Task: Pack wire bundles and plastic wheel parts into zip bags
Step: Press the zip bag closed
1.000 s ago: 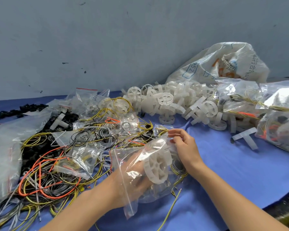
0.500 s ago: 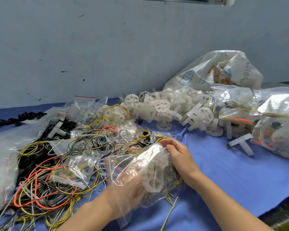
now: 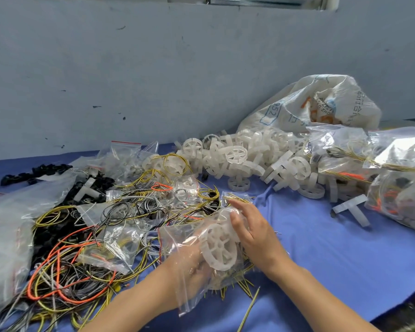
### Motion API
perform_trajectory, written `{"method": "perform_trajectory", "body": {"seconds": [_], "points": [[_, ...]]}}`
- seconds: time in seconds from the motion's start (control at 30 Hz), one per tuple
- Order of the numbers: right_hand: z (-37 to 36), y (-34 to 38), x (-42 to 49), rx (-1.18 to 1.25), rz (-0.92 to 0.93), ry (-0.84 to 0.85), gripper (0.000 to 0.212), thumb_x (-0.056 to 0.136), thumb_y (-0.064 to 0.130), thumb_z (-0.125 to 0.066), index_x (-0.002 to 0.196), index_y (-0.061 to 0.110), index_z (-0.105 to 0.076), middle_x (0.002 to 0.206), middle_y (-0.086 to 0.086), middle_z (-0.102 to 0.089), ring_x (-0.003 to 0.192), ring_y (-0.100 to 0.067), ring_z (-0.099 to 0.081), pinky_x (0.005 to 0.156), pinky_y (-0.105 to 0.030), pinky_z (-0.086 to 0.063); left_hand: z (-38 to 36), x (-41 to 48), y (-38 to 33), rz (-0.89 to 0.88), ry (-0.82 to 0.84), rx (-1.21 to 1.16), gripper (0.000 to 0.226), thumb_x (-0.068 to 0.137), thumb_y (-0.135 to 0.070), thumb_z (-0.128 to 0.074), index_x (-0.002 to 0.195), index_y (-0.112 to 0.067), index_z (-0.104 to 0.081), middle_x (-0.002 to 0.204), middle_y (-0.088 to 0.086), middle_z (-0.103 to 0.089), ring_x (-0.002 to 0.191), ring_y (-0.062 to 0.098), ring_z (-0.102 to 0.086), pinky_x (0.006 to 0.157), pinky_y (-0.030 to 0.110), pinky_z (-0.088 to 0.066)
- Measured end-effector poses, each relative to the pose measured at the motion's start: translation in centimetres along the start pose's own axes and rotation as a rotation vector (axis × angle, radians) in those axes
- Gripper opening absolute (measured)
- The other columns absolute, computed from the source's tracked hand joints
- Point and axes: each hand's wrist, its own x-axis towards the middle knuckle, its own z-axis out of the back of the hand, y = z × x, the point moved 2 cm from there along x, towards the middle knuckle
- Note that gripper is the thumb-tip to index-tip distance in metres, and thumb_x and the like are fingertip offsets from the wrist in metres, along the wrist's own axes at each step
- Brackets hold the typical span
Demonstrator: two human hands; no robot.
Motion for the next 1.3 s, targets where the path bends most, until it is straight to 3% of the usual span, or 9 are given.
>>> {"method": "perform_trajectory", "body": {"seconds": [0.07, 0.17, 0.43, 0.57, 0.87, 1.0, 1.1, 1.23, 1.3], "points": [[0.1, -0.2, -0.2, -0.061, 0.020, -0.028, 0.048, 0.097, 0.055, -0.043, 0.139, 0.033, -0.047, 0.133, 0.017, -0.052, 0.126, 0.001, -0.045, 0.108, -0.030, -0.039, 0.4, -0.6, 0.8, 0.233, -0.052, -0.086, 0.017, 0.103, -0.005, -0.037, 0.107, -0.016, -0.051, 0.092, -0.003, -0.059, 0.060, -0.009, -0.065, 0.069, 0.014, -0.052], [-0.2, -0.1, -0.6, -0.216, 0.083, 0.030, 0.055, 0.091, 0.058, -0.044, 0.140, 0.033, -0.044, 0.132, 0.016, -0.049, 0.125, -0.002, -0.045, 0.104, -0.027, -0.038, 1.6, -2.8, 1.9, -0.059, 0.000, 0.143, 0.022, 0.097, -0.021, -0.054, 0.116, -0.032, -0.054, 0.108, -0.020, -0.062, 0.099, -0.007, -0.061, 0.087, 0.005, -0.043], [-0.3, 0.8, -1.3, -0.526, 0.126, -0.062, 0.040, 0.100, 0.040, -0.047, 0.135, 0.022, -0.054, 0.132, 0.009, -0.056, 0.116, -0.018, -0.056, 0.095, -0.036, -0.046, 1.7, -1.5, 4.0, 0.056, -0.014, 0.130, 0.029, 0.102, -0.020, -0.047, 0.131, -0.017, -0.052, 0.132, -0.002, -0.055, 0.120, 0.014, -0.053, 0.103, 0.028, -0.041], [0.3, 1.2, -1.1, -0.654, 0.155, -0.185, 0.049, 0.090, 0.027, -0.069, 0.136, 0.014, -0.056, 0.129, -0.001, -0.062, 0.110, -0.025, -0.063, 0.089, -0.040, -0.051, 2.1, -2.4, 3.6, 0.065, 0.109, 0.192, 0.019, 0.099, -0.026, -0.044, 0.114, -0.022, -0.054, 0.115, -0.009, -0.048, 0.100, 0.013, -0.056, 0.086, 0.036, -0.047], [1.3, 0.6, -0.4, -0.471, -0.010, -0.075, 0.059, 0.096, 0.055, -0.040, 0.148, 0.029, -0.033, 0.143, 0.006, -0.042, 0.129, -0.018, -0.042, 0.105, -0.036, -0.034, 1.5, -2.1, 1.9, 0.204, 0.161, 0.448, 0.034, 0.099, -0.040, -0.040, 0.131, -0.029, -0.038, 0.129, -0.003, -0.044, 0.103, 0.027, -0.059, 0.083, 0.041, -0.048], [0.7, 4.5, -1.1, -0.500, 0.387, -0.241, 0.040, 0.097, 0.038, -0.045, 0.130, 0.018, -0.056, 0.130, -0.003, -0.055, 0.118, -0.026, -0.053, 0.102, -0.039, -0.038, 2.3, -2.4, 1.8, 0.214, 0.209, 0.264, 0.029, 0.098, -0.049, -0.041, 0.124, -0.036, -0.042, 0.120, -0.008, -0.057, 0.102, 0.023, -0.061, 0.086, 0.039, -0.049], [-1.1, 7.1, -1.7, -0.490, 0.692, -0.052, 0.045, 0.089, 0.019, -0.058, 0.134, 0.022, -0.057, 0.136, -0.003, -0.055, 0.126, -0.024, -0.051, 0.107, -0.041, -0.036, 3.0, -2.1, 1.6, 0.236, 0.198, 0.116, 0.011, 0.099, -0.039, -0.043, 0.104, -0.031, -0.047, 0.102, -0.007, -0.063, 0.099, 0.020, -0.063, 0.084, 0.037, -0.051], [-2.7, 8.8, -1.8, -0.535, 0.840, 0.120, 0.057, 0.073, 0.009, -0.056, 0.126, 0.026, -0.065, 0.138, -0.007, -0.055, 0.127, -0.027, -0.052, 0.109, -0.042, -0.036, -0.2, 3.2, 0.6, 0.552, 0.108, 0.247, 0.053, 0.079, 0.022, -0.057, 0.127, 0.008, -0.040, 0.130, 0.042, -0.038, 0.129, 0.060, -0.029, 0.104, 0.067, -0.031], [-3.2, 9.3, -1.9, -0.504, 0.889, 0.120, 0.037, 0.079, 0.011, -0.052, 0.108, 0.022, -0.072, 0.131, -0.007, -0.060, 0.122, -0.027, -0.055, 0.106, -0.042, -0.039, 0.1, 3.3, 1.2, 0.539, 0.164, 0.143, 0.028, 0.081, 0.018, -0.053, 0.104, 0.002, -0.057, 0.113, 0.033, -0.055, 0.121, 0.053, -0.045, 0.095, 0.044, -0.043]]}}
